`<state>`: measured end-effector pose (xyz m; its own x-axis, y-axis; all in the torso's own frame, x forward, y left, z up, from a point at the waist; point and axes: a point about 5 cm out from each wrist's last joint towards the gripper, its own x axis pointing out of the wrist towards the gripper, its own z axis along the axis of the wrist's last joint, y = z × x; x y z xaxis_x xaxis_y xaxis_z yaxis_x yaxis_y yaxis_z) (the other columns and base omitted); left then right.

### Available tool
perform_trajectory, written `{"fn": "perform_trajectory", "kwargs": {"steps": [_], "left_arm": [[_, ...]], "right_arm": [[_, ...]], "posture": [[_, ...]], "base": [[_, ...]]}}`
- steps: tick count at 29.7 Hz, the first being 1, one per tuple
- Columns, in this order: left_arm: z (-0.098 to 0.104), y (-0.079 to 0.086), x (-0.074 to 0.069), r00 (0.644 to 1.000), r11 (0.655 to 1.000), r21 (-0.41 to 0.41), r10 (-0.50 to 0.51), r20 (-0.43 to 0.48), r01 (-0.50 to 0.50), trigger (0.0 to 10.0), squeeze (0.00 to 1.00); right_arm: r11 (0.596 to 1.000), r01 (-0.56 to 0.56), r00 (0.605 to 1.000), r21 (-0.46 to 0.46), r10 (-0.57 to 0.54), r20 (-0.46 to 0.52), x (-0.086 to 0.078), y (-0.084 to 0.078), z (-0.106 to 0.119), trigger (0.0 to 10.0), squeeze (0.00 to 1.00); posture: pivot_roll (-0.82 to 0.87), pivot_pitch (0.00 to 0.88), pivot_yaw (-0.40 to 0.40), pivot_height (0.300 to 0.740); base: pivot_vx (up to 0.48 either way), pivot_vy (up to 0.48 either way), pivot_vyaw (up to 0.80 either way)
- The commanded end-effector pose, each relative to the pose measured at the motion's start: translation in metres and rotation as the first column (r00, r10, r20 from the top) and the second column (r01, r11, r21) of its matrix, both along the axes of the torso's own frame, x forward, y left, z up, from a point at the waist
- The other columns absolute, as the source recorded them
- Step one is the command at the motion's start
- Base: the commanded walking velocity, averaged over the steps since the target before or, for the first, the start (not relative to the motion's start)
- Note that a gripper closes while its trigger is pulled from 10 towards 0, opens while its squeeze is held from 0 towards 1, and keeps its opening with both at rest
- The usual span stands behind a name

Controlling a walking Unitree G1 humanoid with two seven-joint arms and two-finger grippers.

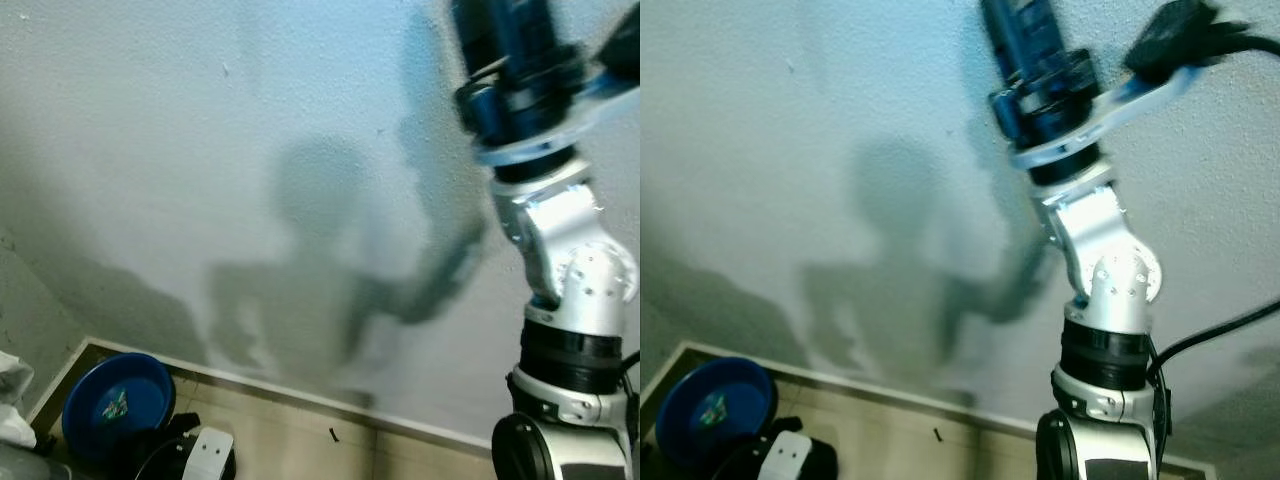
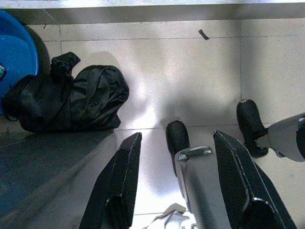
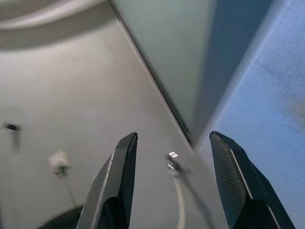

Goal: Clothes washing

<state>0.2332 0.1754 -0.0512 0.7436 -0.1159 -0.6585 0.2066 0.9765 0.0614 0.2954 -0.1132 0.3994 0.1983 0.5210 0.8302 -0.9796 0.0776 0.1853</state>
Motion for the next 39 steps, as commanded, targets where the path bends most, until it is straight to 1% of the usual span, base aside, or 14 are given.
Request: {"fn": "perform_trajectory", "kwargs": {"steps": [1, 2, 4, 5, 14, 21, 22, 23, 24, 25, 26, 30, 32, 39], "left_arm": [[-0.008, 0.002, -0.012, 0.999, 1.0, 0.006, 0.009, -0.036, -0.008, 10.0, 0.0], [-0.007, 0.003, -0.011, 1.0, 1.0, 0.012, 0.006, -0.026, -0.006, 10.0, 0.0], [-0.007, 0.003, -0.011, 1.0, 1.0, 0.012, 0.006, -0.026, -0.006, 10.0, 0.0], [-0.005, 0.003, -0.01, 1.0, 1.0, 0.018, 0.004, -0.011, -0.004, 10.0, 0.0], [-0.003, 0.003, -0.007, 1.0, 0.999, 0.037, -0.015, 0.004, 0.015, 10.0, 0.0], [-0.002, 0.003, -0.005, 1.0, 0.999, 0.043, -0.028, 0.012, 0.027, 10.0, 0.0], [-0.001, 0.002, -0.004, 0.999, 0.998, 0.048, -0.037, 0.016, 0.037, 10.0, 0.0], [-0.001, 0.002, -0.004, 0.999, 0.998, 0.048, -0.037, 0.016, 0.037, 10.0, 0.0], [0.0, 0.0, -0.003, 0.999, 0.997, 0.057, -0.05, 0.018, 0.049, 10.0, 0.0], [0.0, 0.0, -0.003, 0.999, 0.997, 0.057, -0.05, 0.018, 0.049, 10.0, 0.0], [0.0, 0.0, -0.001, 0.999, 0.997, 0.065, -0.038, 0.021, 0.036, 10.0, 0.0], [0.001, 0.0, 0.0, 1.0, 0.997, 0.069, -0.02, 0.023, 0.019, 10.0, 0.0], [0.003, 0.002, 0.003, 0.997, 0.997, 0.041, 0.063, 0.035, -0.064, 10.0, 0.0], [0.004, 0.0, 0.007, 0.993, 0.994, 0.015, 0.108, 0.037, -0.109, 10.0, 0.0]], "right_arm": [[0.999, 0.019, 0.999, -0.043, -0.02, -0.034, 0.007, 0.004, -0.006, 10.0, 0.0], [0.993, 0.02, 0.995, -0.113, -0.031, -0.098, 0.012, 0.014, -0.056, 10.0, 0.0], [0.993, 0.02, 0.995, -0.113, -0.031, -0.098, 0.012, 0.014, -0.056, 10.0, 0.0], [0.978, -0.011, 0.983, -0.207, -0.028, -0.181, 0.003, 0.026, -0.125, 10.0, 0.0], [0.799, -0.026, 0.907, -0.6, -0.234, -0.35, 0.002, 0.023, -0.248, 10.0, 0.0], [0.662, 0.002, 0.857, -0.75, -0.387, -0.339, 0.004, 0.019, -0.289, 10.0, 0.0], [0.548, 0.019, 0.814, -0.837, -0.494, -0.305, 0.005, 0.015, -0.311, 10.0, 0.0], [0.548, 0.019, 0.814, -0.837, -0.494, -0.305, 0.005, 0.015, -0.311, 10.0, 0.0], [0.411, 0.029, 0.769, -0.911, -0.592, -0.243, 0.004, 0.011, -0.334, 10.0, 0.0], [0.411, 0.029, 0.769, -0.911, -0.592, -0.243, 0.004, 0.011, -0.334, 10.0, 0.0], [0.257, 0.019, 0.674, -0.966, -0.718, -0.177, 0.004, 0.004, -0.36, 10.0, 0.0], [0.158, 0.005, 0.607, -0.987, -0.785, -0.123, 0.002, -0.001, -0.375, 10.0, 0.0], [-0.041, -0.079, 0.46, -0.996, -0.888, 0.0, -0.008, -0.014, -0.405, 10.0, 0.0], [-0.002, -0.209, 0.311, -0.978, -0.948, -0.065, -0.026, -0.019, -0.428, 10.0, 0.0]], "posture": [[0.0, 0.149, 0.042, 0.74], [0.01, 0.13, 0.034, 0.74], [0.01, 0.13, 0.034, 0.74], [0.01, 0.124, 0.033, 0.74], [0.01, 0.099, 0.031, 0.74], [0.0, 0.093, 0.028, 0.74], [0.0, 0.09, 0.024, 0.74], [0.0, 0.09, 0.024, 0.74], [-0.01, 0.088, 0.019, 0.74], [-0.01, 0.088, 0.019, 0.74], [-0.01, 0.085, 0.015, 0.74], [-0.01, 0.083, 0.014, 0.74], [0.0, 0.076, 0.006, 0.74], [0.01, 0.072, -0.009, 0.74]], "base": [[0.0, 0.0, 0.0], [0.0, 0.0, 0.0], [0.0, 0.0, 0.0], [0.0, 0.0, 0.0], [0.0, 0.0, 0.0], [0.0, 0.0, 0.0], [0.0, 0.0, 0.0], [0.0, 0.0, 0.0], [0.0, 0.0, 0.0], [0.0, 0.0, 0.0], [0.0, 0.0, 0.0], [0.0, 0.0, 0.0], [0.0, 0.0, 0.0], [0.0, 0.0, 0.0]]}}
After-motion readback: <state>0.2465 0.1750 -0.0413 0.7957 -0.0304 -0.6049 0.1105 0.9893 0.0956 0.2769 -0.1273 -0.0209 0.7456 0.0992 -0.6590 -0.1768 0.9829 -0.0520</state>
